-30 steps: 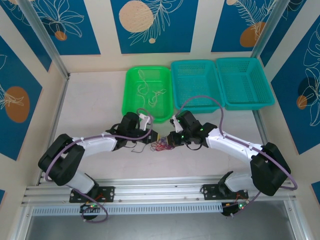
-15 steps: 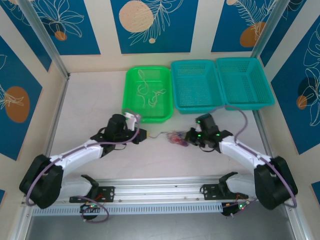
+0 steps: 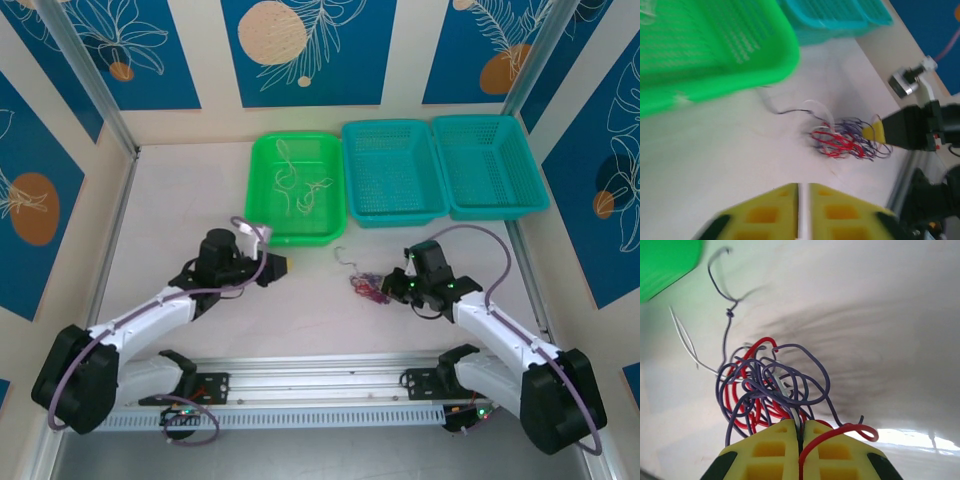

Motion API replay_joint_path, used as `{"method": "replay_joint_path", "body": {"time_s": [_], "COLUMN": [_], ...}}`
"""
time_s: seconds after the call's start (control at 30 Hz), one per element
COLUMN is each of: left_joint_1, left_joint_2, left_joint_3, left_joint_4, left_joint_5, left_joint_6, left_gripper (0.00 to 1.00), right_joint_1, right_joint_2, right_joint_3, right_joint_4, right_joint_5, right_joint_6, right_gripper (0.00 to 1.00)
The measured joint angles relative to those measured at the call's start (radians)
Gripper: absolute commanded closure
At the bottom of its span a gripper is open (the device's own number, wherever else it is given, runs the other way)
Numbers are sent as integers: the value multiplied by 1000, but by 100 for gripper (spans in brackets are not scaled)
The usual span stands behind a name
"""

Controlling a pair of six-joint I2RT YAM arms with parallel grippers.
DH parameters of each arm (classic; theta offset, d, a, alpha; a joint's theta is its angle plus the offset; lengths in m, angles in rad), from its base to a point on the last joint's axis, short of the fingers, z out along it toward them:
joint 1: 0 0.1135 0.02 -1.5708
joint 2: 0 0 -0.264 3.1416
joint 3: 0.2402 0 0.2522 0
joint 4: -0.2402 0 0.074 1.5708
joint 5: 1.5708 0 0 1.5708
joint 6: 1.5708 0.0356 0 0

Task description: Untangle the cables

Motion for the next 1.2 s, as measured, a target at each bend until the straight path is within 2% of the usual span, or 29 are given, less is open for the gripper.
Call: {"method": "replay_joint_path", "body": {"time_s": [0.03,0.07,0.17,0.27,0.5,0.6,0.63,0.73,0.8,0.83,0.93,1.03,1.2], "left_joint_1": [-27,-49,-85,-94,-98,-100,-100,-101,-102,-103,-105,-105,-106], "left_joint_2": [9,17,44,78,188,238,249,254,254,254,254,254,218], "left_joint_3": [13,25,60,77,80,80,80,77,74,72,72,72,63], "left_joint_4": [-2,-2,3,11,-5,-35,-47,-61,-57,-56,-55,-47,-12], "left_joint_5": [6,14,36,45,148,168,167,157,153,152,145,138,122], "left_joint_6": [18,29,68,114,248,290,304,331,333,330,333,325,296], "left_gripper": [46,38,28,21,22,30,36,67,96,100,100,100,100], "right_joint_1": [30,57,120,173,243,243,243,243,243,243,243,242,204], "right_joint_2": [8,18,51,92,164,169,169,169,169,169,169,171,190], "right_joint_3": [17,33,66,91,145,150,151,151,151,151,152,153,157], "right_joint_4": [5,12,37,52,65,67,69,68,68,68,66,52,-11], "right_joint_5": [-3,-9,-35,-61,-97,-94,-92,-85,-84,-84,-72,-41,84], "right_joint_6": [-21,-41,-92,-135,-196,-203,-204,-204,-204,-204,-203,-199,-115], "right_gripper": [100,100,100,100,100,100,100,100,100,98,93,84,83]}}
